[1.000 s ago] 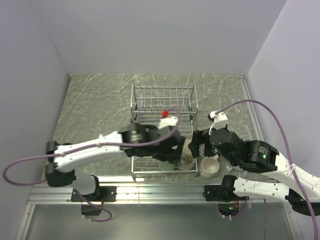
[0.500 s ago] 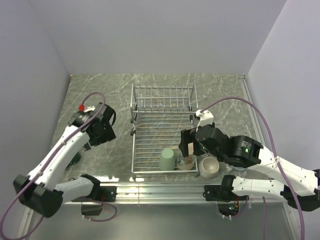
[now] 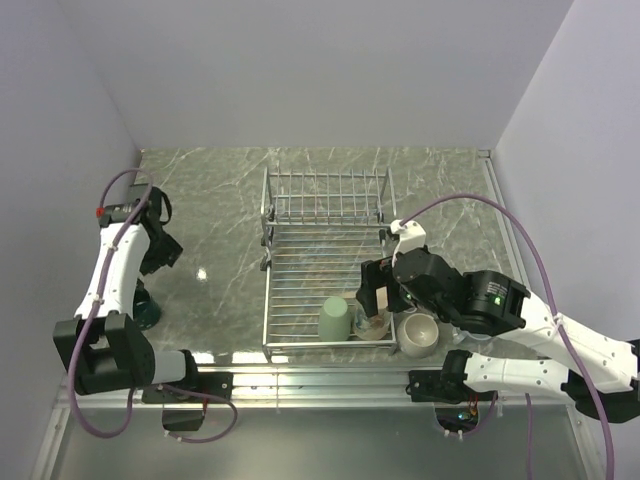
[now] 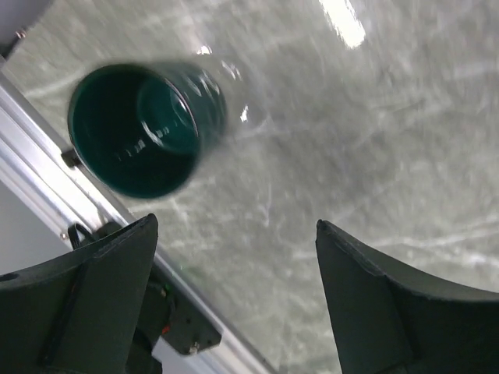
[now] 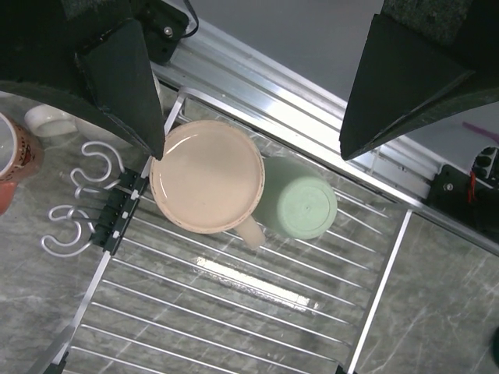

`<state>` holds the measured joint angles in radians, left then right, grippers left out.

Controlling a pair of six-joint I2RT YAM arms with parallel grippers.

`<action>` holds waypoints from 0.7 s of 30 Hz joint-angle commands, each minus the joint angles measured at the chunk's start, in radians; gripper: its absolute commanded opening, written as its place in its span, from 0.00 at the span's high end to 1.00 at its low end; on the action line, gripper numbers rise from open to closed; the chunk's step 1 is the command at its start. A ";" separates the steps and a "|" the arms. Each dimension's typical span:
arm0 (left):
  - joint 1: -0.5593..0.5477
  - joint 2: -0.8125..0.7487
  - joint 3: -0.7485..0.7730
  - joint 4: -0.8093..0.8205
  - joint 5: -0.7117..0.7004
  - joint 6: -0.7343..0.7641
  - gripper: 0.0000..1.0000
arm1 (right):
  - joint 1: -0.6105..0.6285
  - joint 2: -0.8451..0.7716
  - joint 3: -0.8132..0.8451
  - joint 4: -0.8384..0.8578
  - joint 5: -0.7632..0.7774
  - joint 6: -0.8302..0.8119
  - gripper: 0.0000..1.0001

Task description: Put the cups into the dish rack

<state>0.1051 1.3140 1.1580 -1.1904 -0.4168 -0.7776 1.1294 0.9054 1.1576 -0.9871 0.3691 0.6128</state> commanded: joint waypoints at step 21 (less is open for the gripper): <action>0.295 0.129 -0.133 0.265 0.157 0.163 0.14 | -0.003 -0.019 0.034 -0.071 0.013 -0.027 0.00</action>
<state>0.3946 1.4185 1.0332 -0.9680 -0.3008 -0.6422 1.1294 0.9020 1.1660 -1.0439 0.3653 0.5827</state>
